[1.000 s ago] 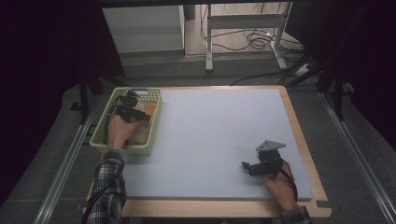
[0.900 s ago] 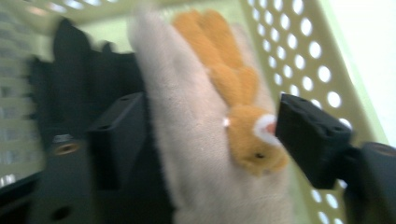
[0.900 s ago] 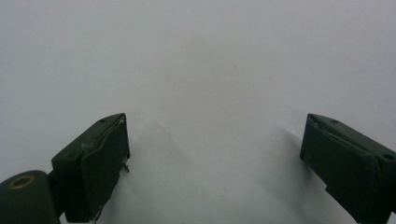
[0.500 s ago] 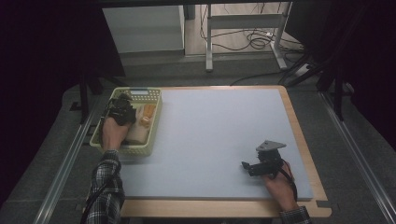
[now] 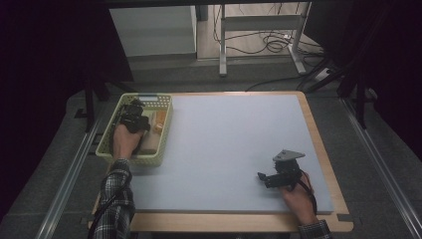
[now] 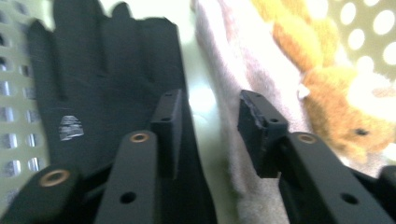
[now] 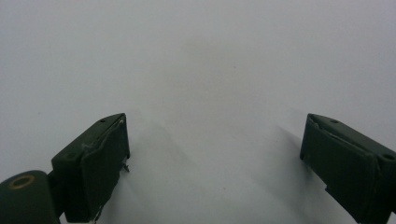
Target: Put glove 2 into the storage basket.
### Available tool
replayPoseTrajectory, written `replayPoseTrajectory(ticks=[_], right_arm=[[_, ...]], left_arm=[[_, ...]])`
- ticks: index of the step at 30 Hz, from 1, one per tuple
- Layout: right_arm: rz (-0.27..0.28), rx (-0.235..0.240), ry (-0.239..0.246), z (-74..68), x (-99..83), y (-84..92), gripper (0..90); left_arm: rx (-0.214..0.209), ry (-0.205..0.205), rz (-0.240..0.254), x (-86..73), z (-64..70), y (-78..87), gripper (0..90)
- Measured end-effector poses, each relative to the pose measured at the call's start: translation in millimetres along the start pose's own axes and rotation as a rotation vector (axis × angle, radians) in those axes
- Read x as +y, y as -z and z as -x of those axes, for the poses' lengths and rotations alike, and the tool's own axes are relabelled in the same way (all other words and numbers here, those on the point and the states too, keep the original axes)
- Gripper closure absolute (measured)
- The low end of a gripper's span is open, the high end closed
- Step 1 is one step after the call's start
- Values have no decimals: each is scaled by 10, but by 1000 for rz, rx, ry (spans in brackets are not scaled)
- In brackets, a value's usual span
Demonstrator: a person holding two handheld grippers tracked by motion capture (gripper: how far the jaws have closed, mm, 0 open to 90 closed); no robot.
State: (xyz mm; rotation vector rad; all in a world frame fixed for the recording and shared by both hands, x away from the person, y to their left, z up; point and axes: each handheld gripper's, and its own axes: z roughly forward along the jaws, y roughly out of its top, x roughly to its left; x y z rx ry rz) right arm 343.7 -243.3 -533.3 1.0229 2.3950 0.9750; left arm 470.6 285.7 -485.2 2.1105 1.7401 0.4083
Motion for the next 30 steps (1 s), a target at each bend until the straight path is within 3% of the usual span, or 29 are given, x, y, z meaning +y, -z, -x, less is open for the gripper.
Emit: replayPoseTrajectory(ticks=[14, 21, 30], right_arm=[[1, -1, 1, -1, -1, 0, 80], [0, -3, 4, -1, -1, 1, 80], [-1, -3, 5, -2, 1, 3, 80]], left_arm=[[-13, 24, 119, -35, -86, 268, 341], [-70, 39, 168, -100, -114, 318, 199], [-95, 38, 215, -201, -160, 397, 100]])
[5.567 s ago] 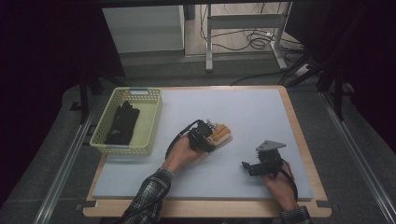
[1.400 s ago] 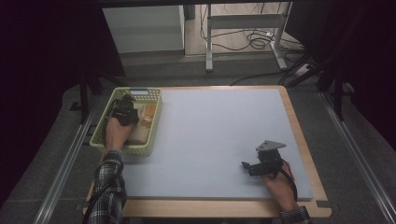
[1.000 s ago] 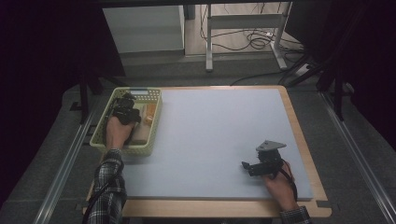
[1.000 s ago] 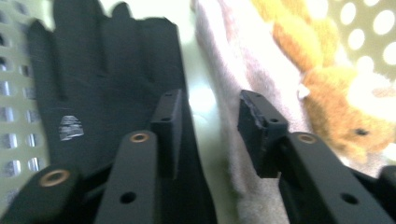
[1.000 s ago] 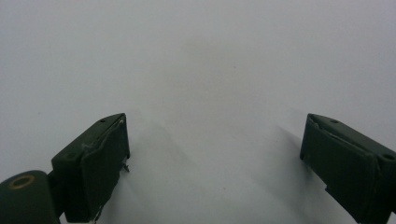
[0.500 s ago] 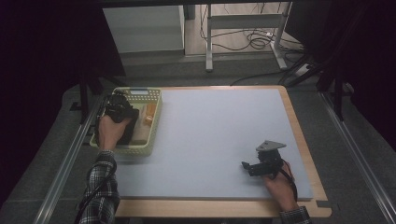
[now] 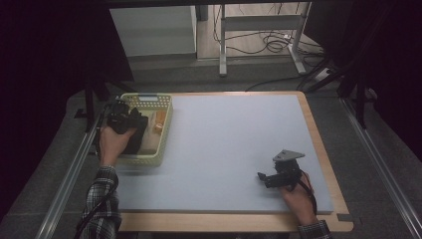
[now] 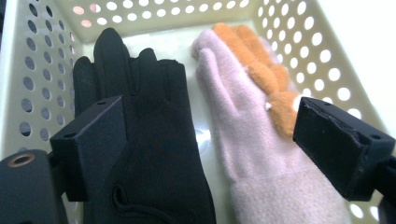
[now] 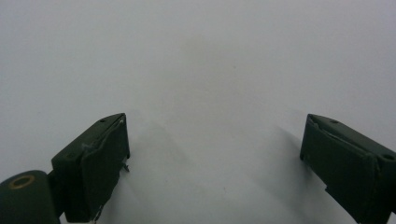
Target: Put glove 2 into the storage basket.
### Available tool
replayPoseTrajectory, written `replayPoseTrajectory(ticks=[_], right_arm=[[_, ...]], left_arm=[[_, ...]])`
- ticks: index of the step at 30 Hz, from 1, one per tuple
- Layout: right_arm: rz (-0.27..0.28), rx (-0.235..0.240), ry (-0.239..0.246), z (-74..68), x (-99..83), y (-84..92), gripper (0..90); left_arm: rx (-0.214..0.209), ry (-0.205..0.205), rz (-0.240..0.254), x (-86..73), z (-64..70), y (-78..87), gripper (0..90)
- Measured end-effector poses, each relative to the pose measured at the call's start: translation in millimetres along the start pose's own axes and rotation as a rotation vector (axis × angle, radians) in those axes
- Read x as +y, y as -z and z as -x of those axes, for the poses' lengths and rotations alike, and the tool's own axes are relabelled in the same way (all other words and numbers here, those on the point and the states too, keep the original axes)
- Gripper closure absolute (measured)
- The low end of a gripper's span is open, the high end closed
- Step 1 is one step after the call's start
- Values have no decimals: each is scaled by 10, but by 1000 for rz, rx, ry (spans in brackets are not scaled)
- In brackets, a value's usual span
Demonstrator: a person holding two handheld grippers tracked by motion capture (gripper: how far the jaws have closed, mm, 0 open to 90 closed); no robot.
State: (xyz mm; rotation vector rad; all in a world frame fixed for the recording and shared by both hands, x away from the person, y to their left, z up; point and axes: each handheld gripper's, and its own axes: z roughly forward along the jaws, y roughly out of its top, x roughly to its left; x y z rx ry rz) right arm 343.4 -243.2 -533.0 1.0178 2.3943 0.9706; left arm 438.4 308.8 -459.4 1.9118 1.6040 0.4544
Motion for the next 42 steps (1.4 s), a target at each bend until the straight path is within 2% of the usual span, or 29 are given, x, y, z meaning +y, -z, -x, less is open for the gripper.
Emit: replayPoseTrajectory(ticks=[6, 13, 21, 27, 42], right_arm=[[0, 0, 1, 0, 1, 0, 80], [0, -1, 1, -1, 1, 0, 80], [-1, -1, 1, -1, 1, 0, 80], [-1, -1, 1, -1, 1, 0, 80], [-2, -1, -1, -4, 2, 2, 79]], left_arm=[[-19, -18, 44, -29, 25, 106, 67], [-52, -34, 64, -64, 81, 198, 42], [-84, -94, 81, -100, 227, 290, 33], [-135, -130, 108, -144, 419, 344, 32], [-242, -281, 136, -290, 1035, 331, 27]])
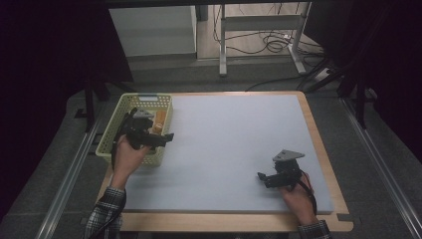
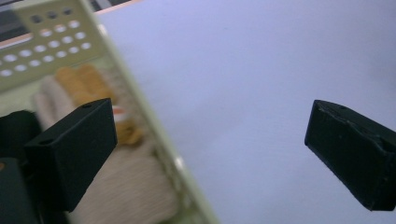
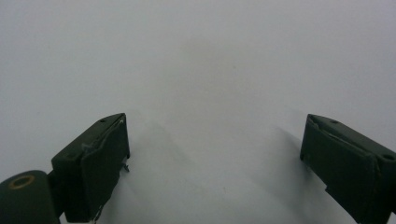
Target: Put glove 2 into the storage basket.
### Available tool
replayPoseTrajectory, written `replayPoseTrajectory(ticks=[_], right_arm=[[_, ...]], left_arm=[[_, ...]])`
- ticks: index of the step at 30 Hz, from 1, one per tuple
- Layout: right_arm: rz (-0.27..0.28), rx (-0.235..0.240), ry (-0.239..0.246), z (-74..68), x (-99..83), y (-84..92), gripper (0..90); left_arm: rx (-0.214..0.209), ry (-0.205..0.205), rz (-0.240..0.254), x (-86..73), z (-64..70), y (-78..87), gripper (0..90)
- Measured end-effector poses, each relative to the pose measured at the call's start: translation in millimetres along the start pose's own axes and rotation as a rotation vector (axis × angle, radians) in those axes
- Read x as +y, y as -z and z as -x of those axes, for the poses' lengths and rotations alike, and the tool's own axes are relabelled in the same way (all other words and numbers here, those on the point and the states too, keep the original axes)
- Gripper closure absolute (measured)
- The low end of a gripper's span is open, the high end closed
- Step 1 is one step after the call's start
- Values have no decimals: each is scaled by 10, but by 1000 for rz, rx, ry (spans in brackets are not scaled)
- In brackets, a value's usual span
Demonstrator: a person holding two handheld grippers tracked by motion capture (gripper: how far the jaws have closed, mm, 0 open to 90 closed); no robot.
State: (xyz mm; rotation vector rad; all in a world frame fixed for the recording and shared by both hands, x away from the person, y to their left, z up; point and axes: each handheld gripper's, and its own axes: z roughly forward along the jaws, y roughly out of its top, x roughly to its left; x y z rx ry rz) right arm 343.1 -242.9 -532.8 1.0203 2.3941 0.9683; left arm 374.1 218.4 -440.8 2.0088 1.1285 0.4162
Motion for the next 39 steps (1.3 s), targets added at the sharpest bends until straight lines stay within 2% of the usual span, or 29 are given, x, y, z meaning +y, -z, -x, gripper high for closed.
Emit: replayPoseTrajectory(ticks=[10, 20, 24, 31, 34, 39], right_arm=[[0, 0, 0, 0, 0, 0, 80], [0, 0, 0, 1, 0, 0, 80], [0, 0, 0, 1, 0, 0, 80], [0, -1, 1, -1, 0, 0, 80], [1, -1, 2, -1, -1, 0, 80], [1, -1, 1, -2, -1, 1, 80]], left_arm=[[-66, -97, 13, -61, 437, -92, 25], [-133, -147, 10, -277, 719, -244, 24], [-158, -171, 3, -390, 787, -318, 15], [-176, -159, -18, -588, 824, -442, 7], [-173, -160, -37, -673, 821, -502, 6], [-142, -190, -94, -838, 826, -628, 6]])
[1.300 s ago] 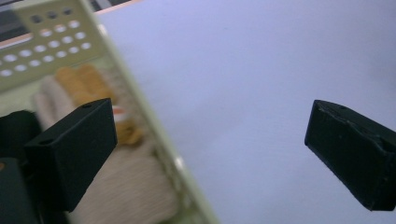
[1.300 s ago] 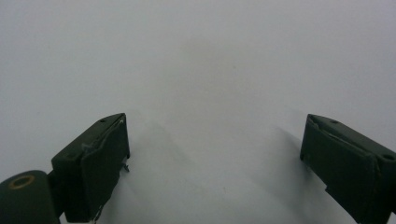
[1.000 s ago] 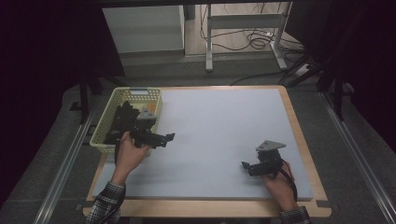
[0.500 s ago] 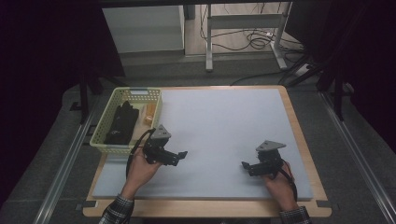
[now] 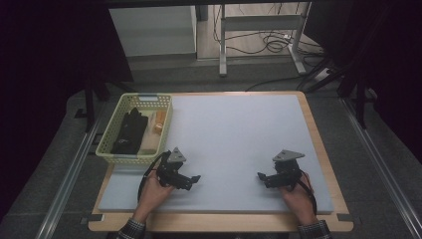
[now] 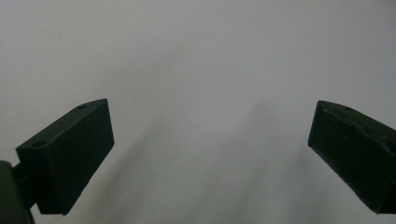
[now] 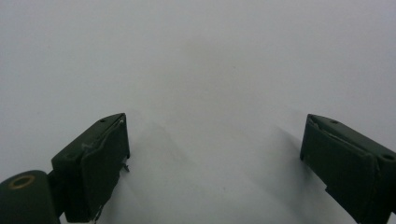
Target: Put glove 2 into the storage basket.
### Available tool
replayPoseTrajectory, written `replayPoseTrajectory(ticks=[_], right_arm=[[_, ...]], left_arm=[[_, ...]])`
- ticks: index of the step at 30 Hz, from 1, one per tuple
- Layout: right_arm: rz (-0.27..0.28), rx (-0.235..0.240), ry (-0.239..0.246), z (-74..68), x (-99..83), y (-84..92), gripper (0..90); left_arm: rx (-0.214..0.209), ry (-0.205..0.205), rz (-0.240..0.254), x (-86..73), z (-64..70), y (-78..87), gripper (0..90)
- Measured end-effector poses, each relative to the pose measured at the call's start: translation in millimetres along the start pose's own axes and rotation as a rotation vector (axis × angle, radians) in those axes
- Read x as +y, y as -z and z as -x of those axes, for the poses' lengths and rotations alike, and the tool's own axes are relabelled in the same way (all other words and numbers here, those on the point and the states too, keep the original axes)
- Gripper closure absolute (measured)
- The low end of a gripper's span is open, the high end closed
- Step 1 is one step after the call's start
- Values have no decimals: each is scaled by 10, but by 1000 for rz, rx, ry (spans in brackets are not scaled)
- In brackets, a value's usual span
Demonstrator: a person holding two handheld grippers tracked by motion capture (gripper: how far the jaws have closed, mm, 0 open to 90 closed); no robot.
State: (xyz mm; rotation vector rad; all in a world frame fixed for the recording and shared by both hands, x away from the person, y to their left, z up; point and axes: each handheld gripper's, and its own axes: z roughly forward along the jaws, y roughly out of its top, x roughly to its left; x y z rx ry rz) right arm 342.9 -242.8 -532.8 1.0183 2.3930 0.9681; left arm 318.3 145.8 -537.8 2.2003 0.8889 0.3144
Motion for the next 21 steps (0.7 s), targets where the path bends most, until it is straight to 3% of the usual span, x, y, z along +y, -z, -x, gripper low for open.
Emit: replayPoseTrajectory(ticks=[3, 21], right_arm=[[1, -1, 0, 0, 0, 0, 80], [0, 0, -1, -2, -3, -1, 80]], left_arm=[[13, -9, -35, -74, 3, -77, 6], [8, -1, -26, -88, -5, -78, 0]])
